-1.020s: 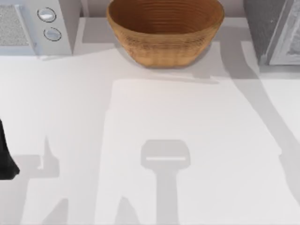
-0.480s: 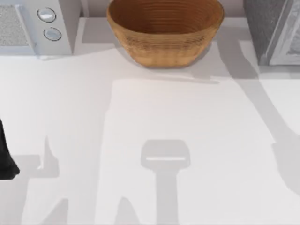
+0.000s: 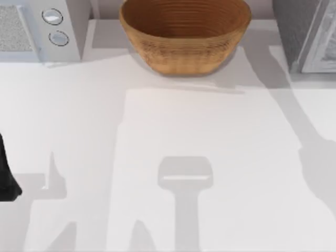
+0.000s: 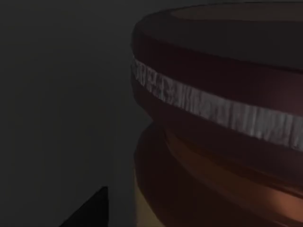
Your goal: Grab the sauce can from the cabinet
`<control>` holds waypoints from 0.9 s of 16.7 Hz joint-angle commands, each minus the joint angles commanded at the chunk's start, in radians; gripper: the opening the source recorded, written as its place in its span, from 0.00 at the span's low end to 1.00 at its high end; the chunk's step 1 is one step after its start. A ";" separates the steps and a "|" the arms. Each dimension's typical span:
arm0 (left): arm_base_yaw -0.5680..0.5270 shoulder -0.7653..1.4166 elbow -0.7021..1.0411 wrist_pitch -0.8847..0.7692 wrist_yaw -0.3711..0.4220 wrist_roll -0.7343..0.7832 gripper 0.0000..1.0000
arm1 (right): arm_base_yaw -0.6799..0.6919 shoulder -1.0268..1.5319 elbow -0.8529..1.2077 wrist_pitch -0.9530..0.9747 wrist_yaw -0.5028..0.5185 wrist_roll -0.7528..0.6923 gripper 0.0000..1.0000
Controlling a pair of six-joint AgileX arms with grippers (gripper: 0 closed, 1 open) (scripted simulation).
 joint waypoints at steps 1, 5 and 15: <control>0.000 0.000 0.000 0.000 0.000 0.000 1.00 | 0.000 0.000 0.000 0.000 0.000 0.000 1.00; 0.000 0.000 0.000 0.000 0.000 0.000 1.00 | 0.000 0.000 0.000 0.000 0.000 0.000 0.77; 0.000 0.000 0.000 0.000 0.000 0.000 1.00 | 0.000 0.000 0.000 0.000 0.000 0.000 0.02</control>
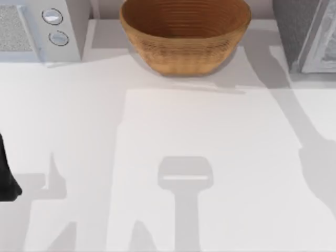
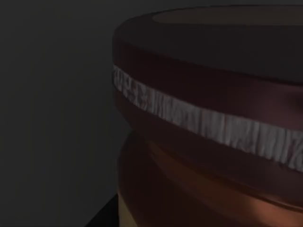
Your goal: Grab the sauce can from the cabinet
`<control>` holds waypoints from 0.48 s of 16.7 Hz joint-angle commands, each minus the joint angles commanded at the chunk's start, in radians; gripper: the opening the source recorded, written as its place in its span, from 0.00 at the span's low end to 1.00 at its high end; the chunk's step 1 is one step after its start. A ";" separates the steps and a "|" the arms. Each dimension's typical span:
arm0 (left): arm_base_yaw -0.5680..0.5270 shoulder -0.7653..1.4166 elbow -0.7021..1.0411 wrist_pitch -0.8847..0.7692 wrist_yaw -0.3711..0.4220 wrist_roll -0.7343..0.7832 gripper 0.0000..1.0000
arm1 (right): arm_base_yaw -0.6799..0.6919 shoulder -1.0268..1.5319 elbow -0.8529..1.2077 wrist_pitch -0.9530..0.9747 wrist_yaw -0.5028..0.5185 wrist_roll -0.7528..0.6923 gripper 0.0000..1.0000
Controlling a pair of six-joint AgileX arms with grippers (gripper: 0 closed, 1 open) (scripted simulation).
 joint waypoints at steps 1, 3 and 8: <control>0.000 0.000 0.000 0.000 0.000 0.000 1.00 | 0.000 0.000 0.000 0.000 0.000 0.000 0.00; 0.000 0.000 0.000 0.000 0.000 0.000 1.00 | 0.000 0.000 0.000 0.000 0.000 0.000 0.00; 0.000 0.000 0.000 0.000 0.000 0.000 1.00 | 0.000 0.000 0.000 0.000 0.000 0.000 0.00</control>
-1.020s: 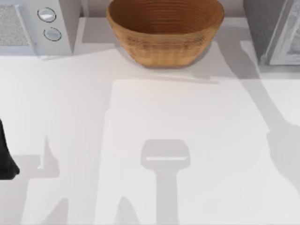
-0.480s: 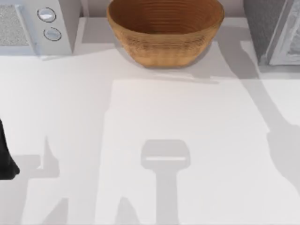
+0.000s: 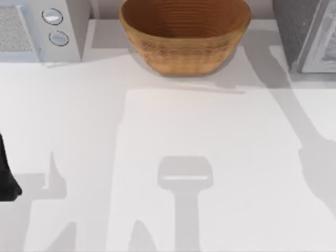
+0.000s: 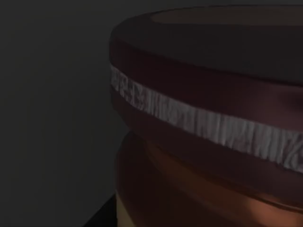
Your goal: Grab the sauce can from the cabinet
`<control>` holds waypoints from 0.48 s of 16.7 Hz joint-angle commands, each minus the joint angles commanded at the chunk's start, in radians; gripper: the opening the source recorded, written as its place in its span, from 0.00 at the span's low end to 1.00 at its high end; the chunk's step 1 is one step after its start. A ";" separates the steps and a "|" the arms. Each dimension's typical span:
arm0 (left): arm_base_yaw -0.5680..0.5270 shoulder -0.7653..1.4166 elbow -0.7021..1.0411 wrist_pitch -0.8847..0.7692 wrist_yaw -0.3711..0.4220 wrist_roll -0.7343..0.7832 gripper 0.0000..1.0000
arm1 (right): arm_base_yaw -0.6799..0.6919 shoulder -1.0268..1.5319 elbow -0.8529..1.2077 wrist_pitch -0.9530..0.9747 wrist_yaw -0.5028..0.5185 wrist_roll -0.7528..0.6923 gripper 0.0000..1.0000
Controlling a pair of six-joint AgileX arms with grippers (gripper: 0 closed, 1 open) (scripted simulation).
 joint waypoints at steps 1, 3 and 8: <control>0.000 0.000 0.000 0.000 0.000 0.000 1.00 | 0.002 0.000 0.000 0.000 0.000 0.002 0.00; 0.000 0.000 0.000 0.000 0.000 0.000 1.00 | 0.014 -0.015 -0.006 -0.009 0.009 0.001 0.00; 0.000 0.000 0.000 0.000 0.000 0.000 1.00 | 0.113 -0.198 -0.089 -0.105 0.105 -0.001 0.00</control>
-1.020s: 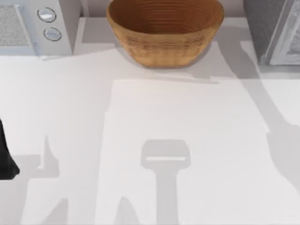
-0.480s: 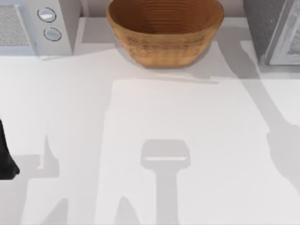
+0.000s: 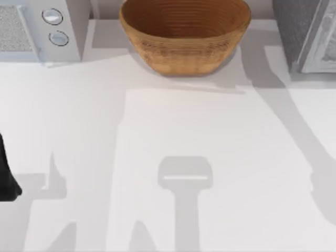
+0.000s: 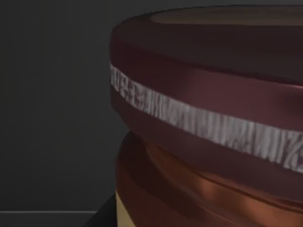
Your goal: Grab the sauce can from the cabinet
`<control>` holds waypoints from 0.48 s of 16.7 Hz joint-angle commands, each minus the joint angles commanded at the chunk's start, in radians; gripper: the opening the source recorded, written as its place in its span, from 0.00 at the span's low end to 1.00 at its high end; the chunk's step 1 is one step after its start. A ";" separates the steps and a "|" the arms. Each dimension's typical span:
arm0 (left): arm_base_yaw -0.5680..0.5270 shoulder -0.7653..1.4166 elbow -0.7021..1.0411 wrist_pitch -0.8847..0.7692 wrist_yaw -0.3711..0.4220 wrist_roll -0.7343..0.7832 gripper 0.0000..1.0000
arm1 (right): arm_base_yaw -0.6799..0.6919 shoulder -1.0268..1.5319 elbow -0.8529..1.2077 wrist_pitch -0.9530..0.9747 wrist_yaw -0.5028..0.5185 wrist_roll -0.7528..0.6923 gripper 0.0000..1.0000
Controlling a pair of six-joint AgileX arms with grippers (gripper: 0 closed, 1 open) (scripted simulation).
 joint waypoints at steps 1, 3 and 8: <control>0.000 0.000 0.000 0.000 0.000 0.000 1.00 | 0.026 -0.045 -0.022 -0.026 0.026 0.000 0.00; 0.000 0.000 0.000 0.000 0.000 0.000 1.00 | 0.079 -0.150 -0.065 -0.077 0.078 0.002 0.00; 0.000 0.000 0.000 0.000 0.000 0.000 1.00 | 0.144 -0.258 -0.123 -0.142 0.142 0.003 0.00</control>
